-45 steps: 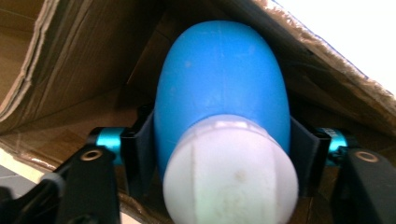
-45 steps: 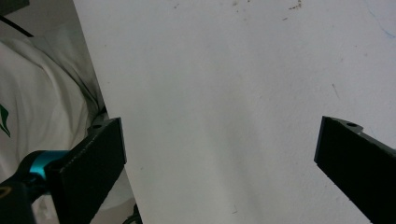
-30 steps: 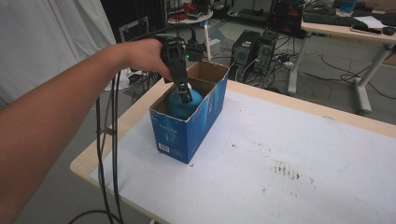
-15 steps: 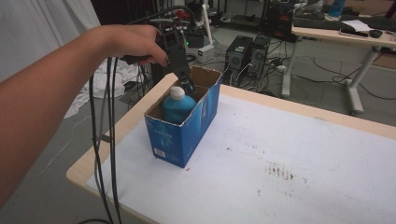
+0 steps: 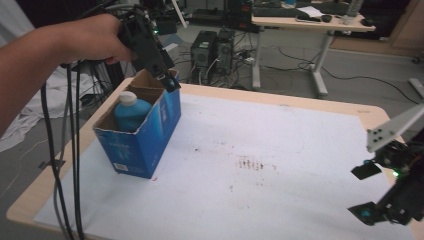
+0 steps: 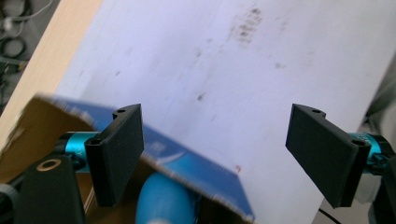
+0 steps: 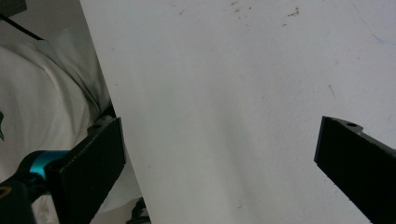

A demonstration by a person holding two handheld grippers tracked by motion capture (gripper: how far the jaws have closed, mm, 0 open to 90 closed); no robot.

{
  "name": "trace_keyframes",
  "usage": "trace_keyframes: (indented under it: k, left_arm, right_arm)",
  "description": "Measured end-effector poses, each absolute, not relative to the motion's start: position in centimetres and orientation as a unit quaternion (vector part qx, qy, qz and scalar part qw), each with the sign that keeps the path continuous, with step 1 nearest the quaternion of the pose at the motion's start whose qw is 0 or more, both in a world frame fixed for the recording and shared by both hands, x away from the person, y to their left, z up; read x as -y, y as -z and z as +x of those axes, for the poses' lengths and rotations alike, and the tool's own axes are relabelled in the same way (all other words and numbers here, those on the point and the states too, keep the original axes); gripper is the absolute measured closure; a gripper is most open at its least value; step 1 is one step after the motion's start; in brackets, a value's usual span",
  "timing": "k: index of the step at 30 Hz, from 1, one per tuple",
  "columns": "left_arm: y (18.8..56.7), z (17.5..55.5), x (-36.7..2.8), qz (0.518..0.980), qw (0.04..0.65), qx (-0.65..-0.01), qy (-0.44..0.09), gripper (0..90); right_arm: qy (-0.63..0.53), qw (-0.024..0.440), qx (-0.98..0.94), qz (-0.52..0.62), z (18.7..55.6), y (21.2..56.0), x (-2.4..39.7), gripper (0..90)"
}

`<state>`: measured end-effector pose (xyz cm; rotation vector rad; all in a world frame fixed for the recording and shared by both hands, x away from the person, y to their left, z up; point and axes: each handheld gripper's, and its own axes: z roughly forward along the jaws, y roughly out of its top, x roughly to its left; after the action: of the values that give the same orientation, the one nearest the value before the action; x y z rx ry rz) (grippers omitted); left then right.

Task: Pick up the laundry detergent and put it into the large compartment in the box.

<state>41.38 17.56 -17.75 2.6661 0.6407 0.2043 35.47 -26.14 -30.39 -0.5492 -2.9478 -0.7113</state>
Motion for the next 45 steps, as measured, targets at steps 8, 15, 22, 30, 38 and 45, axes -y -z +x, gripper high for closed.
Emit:
trace_keyframes:
  k: [8,15,22,30,38,45]
  left_arm:
    - [19.1,41.9,-12.8,0.960,0.201,-0.189,-0.053,13.3]
    - [20.5,42.5,-9.5,0.966,0.190,-0.169,-0.051,2.0]
    - [21.5,43.2,-7.0,0.969,0.183,-0.154,-0.065,1.6]
    - [22.9,44.0,-4.6,0.970,0.176,-0.155,-0.058,1.6]
    - [24.4,44.3,-3.2,0.975,0.168,-0.142,-0.046,1.6]
    - [25.5,44.4,-2.0,0.975,0.166,-0.141,-0.038,1.6]
  right_arm:
    - [0.234,0.030,0.954,-0.182,35.4,30.3,26.1,1.2]
    - [0.238,0.031,0.953,-0.186,35.5,30.4,26.1,1.2]
    - [0.242,0.033,0.950,-0.193,35.8,30.5,26.3,1.2]
    - [0.241,0.034,0.950,-0.197,36.2,30.7,26.0,1.2]
    - [0.239,0.034,0.949,-0.202,36.4,30.8,25.8,1.2]
    - [0.238,0.033,0.950,-0.200,36.5,30.8,25.7,1.2]
